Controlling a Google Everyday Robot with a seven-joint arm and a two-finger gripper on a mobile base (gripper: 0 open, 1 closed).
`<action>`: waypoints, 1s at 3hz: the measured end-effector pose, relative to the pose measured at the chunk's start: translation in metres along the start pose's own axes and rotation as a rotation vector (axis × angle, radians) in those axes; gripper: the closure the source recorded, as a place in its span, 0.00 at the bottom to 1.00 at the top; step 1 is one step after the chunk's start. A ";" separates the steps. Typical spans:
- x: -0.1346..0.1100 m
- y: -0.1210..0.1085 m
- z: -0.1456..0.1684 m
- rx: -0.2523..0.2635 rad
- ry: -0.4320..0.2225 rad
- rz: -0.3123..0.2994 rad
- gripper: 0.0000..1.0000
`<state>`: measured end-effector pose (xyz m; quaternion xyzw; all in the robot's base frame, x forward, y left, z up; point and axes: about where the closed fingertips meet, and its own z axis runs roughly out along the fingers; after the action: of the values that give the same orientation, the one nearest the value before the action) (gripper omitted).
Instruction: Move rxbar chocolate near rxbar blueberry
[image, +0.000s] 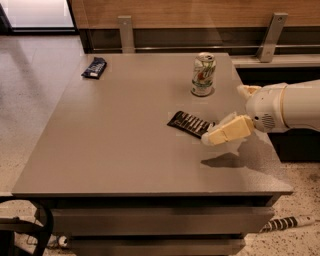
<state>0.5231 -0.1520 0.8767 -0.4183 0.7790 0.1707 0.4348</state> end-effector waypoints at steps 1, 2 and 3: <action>0.009 -0.002 0.028 -0.001 -0.037 0.033 0.00; 0.017 -0.001 0.045 -0.008 -0.069 0.059 0.00; 0.026 0.006 0.059 -0.013 -0.091 0.074 0.00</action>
Offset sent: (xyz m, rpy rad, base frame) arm 0.0267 0.0226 -0.0591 0.1396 0.0030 -0.0357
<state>0.5430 -0.1240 0.8217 -0.3839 0.7723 0.2102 0.4604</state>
